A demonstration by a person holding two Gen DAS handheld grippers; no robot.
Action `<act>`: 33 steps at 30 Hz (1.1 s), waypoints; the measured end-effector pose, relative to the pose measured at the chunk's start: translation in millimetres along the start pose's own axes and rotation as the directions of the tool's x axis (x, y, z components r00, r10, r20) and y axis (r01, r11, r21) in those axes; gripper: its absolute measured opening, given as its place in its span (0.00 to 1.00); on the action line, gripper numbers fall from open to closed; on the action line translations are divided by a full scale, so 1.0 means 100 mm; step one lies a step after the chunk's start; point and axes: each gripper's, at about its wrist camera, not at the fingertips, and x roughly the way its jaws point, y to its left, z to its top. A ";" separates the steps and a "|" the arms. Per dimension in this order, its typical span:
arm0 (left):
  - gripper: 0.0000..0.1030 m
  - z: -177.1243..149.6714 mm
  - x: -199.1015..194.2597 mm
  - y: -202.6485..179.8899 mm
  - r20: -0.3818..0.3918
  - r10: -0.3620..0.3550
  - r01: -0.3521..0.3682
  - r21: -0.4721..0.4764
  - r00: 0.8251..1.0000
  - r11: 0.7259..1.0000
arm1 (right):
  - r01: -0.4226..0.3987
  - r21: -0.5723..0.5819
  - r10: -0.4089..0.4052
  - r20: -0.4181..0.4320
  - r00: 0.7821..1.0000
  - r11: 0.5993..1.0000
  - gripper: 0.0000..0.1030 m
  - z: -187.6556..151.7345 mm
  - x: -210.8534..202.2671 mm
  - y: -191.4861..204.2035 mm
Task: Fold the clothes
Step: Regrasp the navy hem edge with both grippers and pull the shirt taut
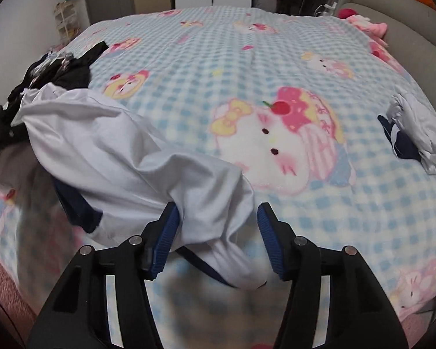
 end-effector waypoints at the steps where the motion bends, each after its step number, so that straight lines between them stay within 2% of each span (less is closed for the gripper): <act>1: 0.26 -0.12 0.00 -0.02 -0.007 0.008 -0.008 0.007 1.000 1.000 | -0.015 -0.007 0.015 -0.016 1.000 1.000 0.55 -0.02 0.00 0.03; 2: 0.44 -0.25 -0.01 -0.02 -0.013 0.008 -0.008 0.004 1.000 1.000 | -0.035 -0.009 0.035 -0.032 0.999 0.999 0.55 -0.05 -0.02 0.06; 4: 0.62 -0.53 -0.03 0.02 -0.014 0.035 -0.035 -0.031 0.999 0.999 | -0.078 -0.012 0.077 -0.055 0.996 0.997 0.58 -0.12 -0.08 0.14; 5: 0.62 -0.64 -0.04 0.05 -0.013 0.074 -0.075 -0.047 0.997 0.996 | -0.117 -0.017 0.116 -0.067 0.991 0.993 0.60 -0.17 -0.12 0.20; 7: 0.62 -0.78 -0.02 0.08 0.003 0.179 -0.178 -0.046 0.984 0.983 | -0.195 -0.025 0.192 -0.091 0.977 0.981 0.73 -0.27 -0.19 0.32; 8: 0.62 -0.79 0.01 0.09 0.014 0.218 -0.218 -0.023 0.976 0.976 | -0.231 -0.034 0.226 -0.110 0.968 0.972 0.73 -0.32 -0.21 0.40; 9: 0.62 -0.77 0.04 0.10 0.015 0.245 -0.245 -0.008 0.969 0.969 | -0.247 -0.059 0.238 -0.129 0.963 0.967 0.73 -0.36 -0.19 0.49; 10: 0.62 -0.72 0.08 0.13 0.014 0.263 -0.263 0.001 0.965 0.965 | -0.223 -0.092 0.212 -0.122 0.970 0.970 0.73 -0.38 -0.15 0.56; 11: 0.58 -0.66 0.11 0.16 0.012 0.259 -0.259 -0.004 0.966 0.966 | -0.199 -0.124 0.186 -0.113 0.976 0.972 0.73 -0.39 -0.10 0.64; 12: 0.50 -0.57 0.12 0.18 0.009 0.253 -0.253 -0.010 0.967 0.967 | -0.167 -0.154 0.152 -0.106 0.983 0.974 0.72 -0.40 -0.04 0.69; 13: 0.28 -0.47 0.12 0.21 0.006 0.247 -0.247 -0.016 0.969 0.969 | -0.116 -0.180 0.099 -0.102 0.990 0.977 0.63 -0.39 0.07 0.72; 14: 0.19 -0.37 0.08 0.22 0.019 0.255 -0.255 -0.014 0.967 0.967 | -0.081 -0.192 0.063 -0.096 0.993 0.978 0.52 -0.37 0.15 0.72; 15: 0.18 -0.25 0.01 0.23 0.048 0.255 -0.255 -0.012 0.966 0.967 | -0.078 -0.177 0.063 -0.090 0.994 0.981 0.36 -0.32 0.18 0.66; 16: 0.14 -0.12 -0.05 0.24 0.077 0.256 -0.256 -0.009 0.964 0.967 | -0.075 -0.161 0.063 -0.084 0.994 0.984 0.29 -0.27 0.22 0.61; 18: 0.12 0.13 -0.18 0.26 0.135 0.254 -0.256 -0.005 0.958 0.967 | -0.039 -0.153 0.034 -0.035 0.999 0.987 0.17 -0.10 0.17 0.52; 20: 0.13 0.43 -0.33 0.32 0.185 0.219 -0.217 -0.030 0.958 0.976 | 0.015 -0.156 -0.010 0.033 0.999 0.988 0.14 0.10 0.06 0.46; 22: 0.13 0.66 -0.29 0.35 0.136 0.163 -0.162 -0.019 0.977 0.987 | 0.046 -0.121 -0.035 0.096 0.995 0.992 0.14 0.31 -0.05 0.35; 23: 0.13 0.77 -0.28 0.37 0.111 0.135 -0.134 -0.014 0.985 0.991 | 0.044 -0.096 -0.034 0.106 0.994 0.994 0.14 0.40 -0.08 0.30; 24: 0.14 0.73 -0.26 0.34 0.077 0.096 -0.097 0.005 0.992 0.995 | 0.027 -0.086 -0.019 0.093 0.996 0.996 0.14 0.44 -0.07 0.28; 26: 0.34 0.53 -0.22 0.25 0.018 0.035 -0.036 0.040 0.999 0.999 | -0.006 -0.065 0.011 0.065 0.998 0.998 0.14 0.53 -0.03 0.25; 27: 0.51 0.37 -0.19 0.19 -0.007 0.011 -0.011 0.058 1.000 0.998 | -0.017 -0.063 0.020 0.055 0.998 0.998 0.16 0.54 -0.01 0.24; 28: 0.63 0.22 -0.17 0.13 -0.034 -0.012 0.015 0.075 0.999 0.997 | -0.015 -0.077 0.018 0.050 0.999 0.997 0.16 0.50 0.01 0.26; 29: 0.64 0.06 -0.14 0.08 -0.060 -0.033 0.039 0.091 0.998 0.995 | -0.012 -0.089 0.016 0.043 0.999 0.996 0.17 0.45 0.04 0.27; 30: 0.64 -0.12 -0.10 0.05 -0.078 -0.014 0.022 0.107 0.997 0.994 | -0.010 -0.096 0.013 0.028 1.000 0.995 0.18 0.39 0.09 0.30; 33: 0.65 -0.52 0.09 -0.02 -0.107 0.055 -0.040 0.142 0.993 0.989 | -0.056 -0.071 0.054 -0.031 0.998 0.996 0.31 0.20 0.21 0.26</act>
